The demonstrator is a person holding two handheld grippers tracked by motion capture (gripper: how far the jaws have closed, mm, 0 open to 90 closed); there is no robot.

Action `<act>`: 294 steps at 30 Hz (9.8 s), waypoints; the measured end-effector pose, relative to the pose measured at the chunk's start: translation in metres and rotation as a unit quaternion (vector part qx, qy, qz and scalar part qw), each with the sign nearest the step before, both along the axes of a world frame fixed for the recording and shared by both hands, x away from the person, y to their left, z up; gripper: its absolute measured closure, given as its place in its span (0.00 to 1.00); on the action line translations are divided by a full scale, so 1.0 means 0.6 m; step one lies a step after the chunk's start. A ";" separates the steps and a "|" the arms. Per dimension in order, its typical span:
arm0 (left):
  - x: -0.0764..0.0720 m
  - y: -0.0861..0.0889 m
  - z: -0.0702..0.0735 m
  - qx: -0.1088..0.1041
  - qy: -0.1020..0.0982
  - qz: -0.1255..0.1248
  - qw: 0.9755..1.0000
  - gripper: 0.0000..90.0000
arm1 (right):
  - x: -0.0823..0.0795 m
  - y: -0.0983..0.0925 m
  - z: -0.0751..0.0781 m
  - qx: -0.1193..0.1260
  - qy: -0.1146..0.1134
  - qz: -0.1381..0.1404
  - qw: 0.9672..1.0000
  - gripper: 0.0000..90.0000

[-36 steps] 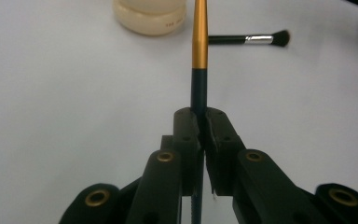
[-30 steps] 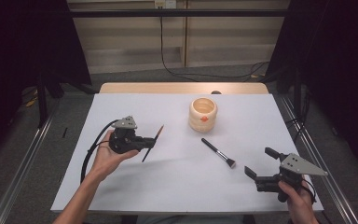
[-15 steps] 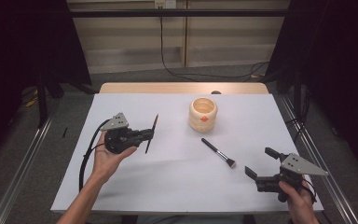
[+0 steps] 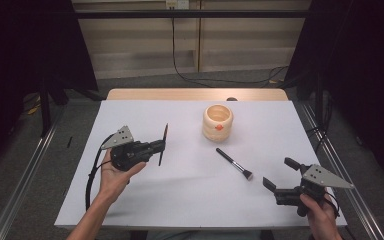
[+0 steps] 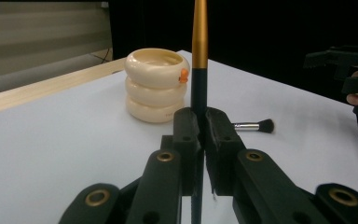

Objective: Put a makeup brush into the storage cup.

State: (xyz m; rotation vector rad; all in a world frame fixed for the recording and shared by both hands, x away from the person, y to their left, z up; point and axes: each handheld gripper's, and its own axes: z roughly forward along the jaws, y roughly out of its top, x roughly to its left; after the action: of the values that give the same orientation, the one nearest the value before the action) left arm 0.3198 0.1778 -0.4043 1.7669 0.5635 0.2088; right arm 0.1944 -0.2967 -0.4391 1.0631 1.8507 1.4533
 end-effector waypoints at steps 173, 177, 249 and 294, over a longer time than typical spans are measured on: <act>-0.036 -0.127 0.000 -0.010 -0.007 -0.002 1.000 0.06 | 0.155 0.201 0.116 0.061 0.000 0.233 0.970 0.93; -0.040 -0.120 0.002 -0.006 -0.021 -0.003 1.000 0.04 | 0.155 0.200 0.116 0.059 0.001 0.232 0.971 0.93; -0.144 0.056 -0.058 0.006 0.001 0.111 0.994 0.03 | 0.298 0.134 0.186 0.040 -0.043 0.101 0.993 0.93; -0.148 0.052 -0.055 0.010 -0.006 0.119 0.993 0.03 | 0.363 0.124 0.102 0.029 0.017 0.063 0.997 0.93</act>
State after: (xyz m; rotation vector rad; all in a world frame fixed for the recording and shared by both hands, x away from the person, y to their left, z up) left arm 0.2311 0.2088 -0.4370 1.7155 0.7665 0.3908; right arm 0.4123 -0.2220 -0.3781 1.0193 1.9412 1.5787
